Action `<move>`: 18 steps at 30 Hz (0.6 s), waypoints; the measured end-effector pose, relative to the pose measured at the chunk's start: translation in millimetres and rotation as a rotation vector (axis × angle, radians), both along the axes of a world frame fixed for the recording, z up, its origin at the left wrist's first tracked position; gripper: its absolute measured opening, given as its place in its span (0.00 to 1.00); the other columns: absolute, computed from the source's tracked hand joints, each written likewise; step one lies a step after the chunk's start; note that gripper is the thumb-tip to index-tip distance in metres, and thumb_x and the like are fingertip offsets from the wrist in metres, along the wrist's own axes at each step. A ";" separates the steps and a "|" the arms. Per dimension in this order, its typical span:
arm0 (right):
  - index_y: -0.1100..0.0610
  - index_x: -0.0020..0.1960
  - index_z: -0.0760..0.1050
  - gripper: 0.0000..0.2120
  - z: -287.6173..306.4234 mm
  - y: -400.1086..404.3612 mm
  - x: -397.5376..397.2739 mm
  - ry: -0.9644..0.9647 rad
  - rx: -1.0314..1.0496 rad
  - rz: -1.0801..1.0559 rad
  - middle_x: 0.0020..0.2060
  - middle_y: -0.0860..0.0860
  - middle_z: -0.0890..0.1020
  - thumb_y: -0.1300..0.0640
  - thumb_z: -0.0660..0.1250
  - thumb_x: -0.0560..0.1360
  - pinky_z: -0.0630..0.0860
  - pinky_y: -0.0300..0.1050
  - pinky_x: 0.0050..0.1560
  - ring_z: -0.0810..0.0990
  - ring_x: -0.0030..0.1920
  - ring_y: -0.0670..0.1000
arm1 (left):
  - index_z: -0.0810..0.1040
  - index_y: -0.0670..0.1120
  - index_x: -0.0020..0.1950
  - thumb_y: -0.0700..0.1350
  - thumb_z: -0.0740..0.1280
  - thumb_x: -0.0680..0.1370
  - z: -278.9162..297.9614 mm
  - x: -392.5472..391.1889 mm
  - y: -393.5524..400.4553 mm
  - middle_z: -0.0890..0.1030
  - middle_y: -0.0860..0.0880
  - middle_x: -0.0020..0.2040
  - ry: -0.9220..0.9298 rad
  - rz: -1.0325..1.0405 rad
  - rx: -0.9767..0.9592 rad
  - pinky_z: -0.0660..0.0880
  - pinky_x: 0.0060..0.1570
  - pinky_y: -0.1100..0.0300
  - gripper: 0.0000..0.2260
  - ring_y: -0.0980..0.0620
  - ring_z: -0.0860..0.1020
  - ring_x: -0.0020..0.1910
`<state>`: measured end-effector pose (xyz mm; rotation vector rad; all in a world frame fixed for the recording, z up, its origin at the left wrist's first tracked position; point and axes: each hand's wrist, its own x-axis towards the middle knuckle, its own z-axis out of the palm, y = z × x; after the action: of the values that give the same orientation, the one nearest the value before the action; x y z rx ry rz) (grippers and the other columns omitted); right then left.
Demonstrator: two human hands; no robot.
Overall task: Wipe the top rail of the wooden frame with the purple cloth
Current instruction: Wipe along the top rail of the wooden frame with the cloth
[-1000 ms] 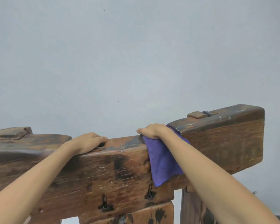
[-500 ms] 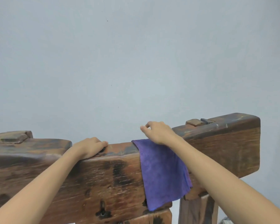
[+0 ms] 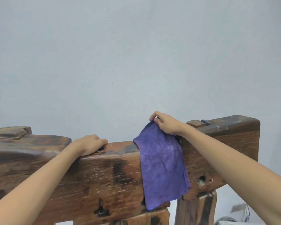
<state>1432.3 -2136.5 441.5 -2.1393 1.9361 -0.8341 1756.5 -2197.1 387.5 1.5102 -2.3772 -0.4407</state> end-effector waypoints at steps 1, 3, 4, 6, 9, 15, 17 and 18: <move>0.54 0.61 0.76 0.12 5.0 6.6 -4.6 -0.029 -0.112 0.025 0.58 0.51 0.81 0.59 0.56 0.85 0.72 0.44 0.61 0.77 0.59 0.51 | 0.73 0.50 0.31 0.57 0.55 0.81 -0.6 0.3 -0.2 0.79 0.50 0.36 -0.005 0.000 -0.008 0.72 0.53 0.50 0.22 0.49 0.77 0.40; 0.52 0.59 0.77 0.11 17.0 19.6 -13.6 -0.015 -0.281 0.058 0.56 0.46 0.82 0.60 0.58 0.84 0.71 0.35 0.59 0.78 0.57 0.46 | 0.73 0.49 0.33 0.58 0.55 0.81 -1.1 0.8 -0.3 0.80 0.50 0.37 -0.008 0.007 -0.017 0.72 0.54 0.50 0.21 0.48 0.78 0.42; 0.51 0.58 0.78 0.11 23.3 24.6 -19.2 0.009 -0.341 0.064 0.55 0.45 0.83 0.61 0.59 0.83 0.70 0.33 0.59 0.78 0.56 0.44 | 0.73 0.49 0.33 0.58 0.55 0.81 -0.9 0.6 -0.4 0.80 0.50 0.37 -0.009 0.011 -0.017 0.73 0.55 0.50 0.21 0.48 0.79 0.42; 0.50 0.57 0.80 0.12 36.1 29.2 -32.4 0.044 -0.447 0.025 0.54 0.44 0.84 0.61 0.60 0.82 0.72 0.40 0.61 0.79 0.57 0.45 | 0.72 0.50 0.33 0.58 0.55 0.81 -0.7 -1.6 -0.5 0.80 0.50 0.36 -0.022 0.005 -0.023 0.72 0.54 0.50 0.21 0.48 0.78 0.42; 0.49 0.59 0.80 0.12 55.6 23.3 -58.4 0.107 -0.533 -0.167 0.57 0.48 0.84 0.58 0.60 0.82 0.74 0.52 0.62 0.79 0.60 0.52 | 0.71 0.50 0.31 0.57 0.55 0.81 -2.4 -2.3 -1.1 0.79 0.50 0.35 -0.028 0.002 -0.011 0.72 0.52 0.50 0.21 0.48 0.77 0.40; 0.54 0.68 0.74 0.21 32.2 6.5 -77.3 0.402 0.127 -0.607 0.70 0.58 0.68 0.45 0.53 0.84 0.68 0.60 0.64 0.69 0.67 0.63 | 0.70 0.51 0.31 0.57 0.56 0.81 -3.6 0.7 -4.7 0.78 0.50 0.34 -0.004 -0.014 -0.016 0.72 0.48 0.51 0.20 0.49 0.75 0.37; 0.51 0.62 0.79 0.21 5.3 19.9 -61.5 0.417 0.018 -0.423 0.67 0.53 0.75 0.44 0.52 0.83 0.72 0.56 0.61 0.73 0.66 0.58 | 0.70 0.50 0.31 0.57 0.56 0.81 -4.7 1.5 -7.9 0.78 0.51 0.33 0.005 -0.016 -0.023 0.71 0.47 0.52 0.20 0.50 0.75 0.36; 0.49 0.58 0.81 0.22 -9.2 32.1 -54.3 0.395 -0.017 -0.347 0.64 0.49 0.78 0.41 0.51 0.82 0.74 0.54 0.58 0.76 0.65 0.56 | 0.69 0.50 0.32 0.58 0.56 0.81 -4.2 0.7 -8.7 0.78 0.51 0.33 0.007 -0.014 -0.023 0.71 0.48 0.52 0.21 0.50 0.76 0.36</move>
<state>1378.0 -2104.4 432.3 -2.1369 2.5547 -0.4942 1757.2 -2205.8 383.3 1.4800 -2.3806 -0.4201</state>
